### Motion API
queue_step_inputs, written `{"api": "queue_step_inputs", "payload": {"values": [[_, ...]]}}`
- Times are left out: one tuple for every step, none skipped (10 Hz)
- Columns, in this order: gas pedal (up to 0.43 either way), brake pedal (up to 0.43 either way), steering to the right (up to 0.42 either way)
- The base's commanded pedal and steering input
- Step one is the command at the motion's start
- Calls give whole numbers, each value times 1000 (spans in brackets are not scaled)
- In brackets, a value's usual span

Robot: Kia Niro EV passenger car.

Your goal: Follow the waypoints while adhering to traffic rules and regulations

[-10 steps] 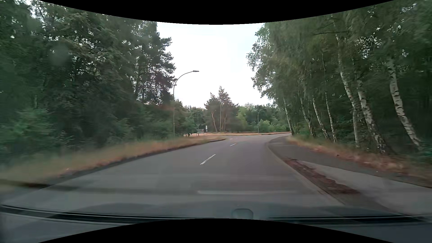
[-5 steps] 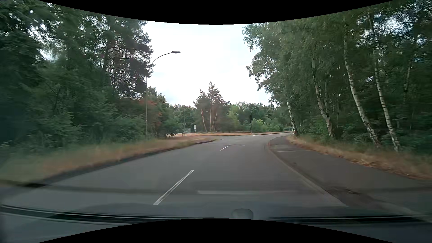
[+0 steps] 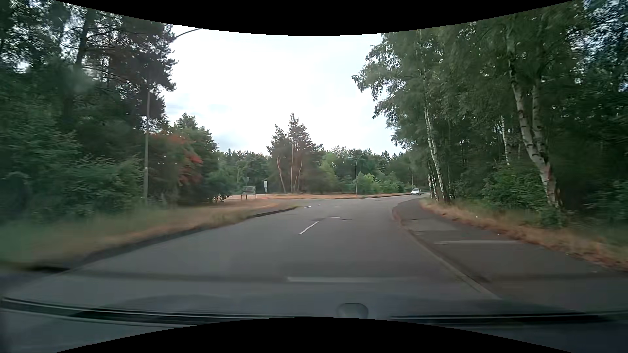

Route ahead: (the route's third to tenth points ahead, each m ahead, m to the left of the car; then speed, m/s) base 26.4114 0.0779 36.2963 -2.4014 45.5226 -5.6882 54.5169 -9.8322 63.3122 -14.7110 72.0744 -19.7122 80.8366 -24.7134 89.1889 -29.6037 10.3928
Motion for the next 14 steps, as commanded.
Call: {"api": "queue_step_inputs", "payload": {"values": [[118,0,41],[118,0,43],[118,0,44],[118,0,43],[118,0,43],[118,0,44],[118,0,47],[118,0,49],[118,0,49],[118,0,49],[118,0,49],[118,0,49],[118,0,49],[118,0,49]]}}
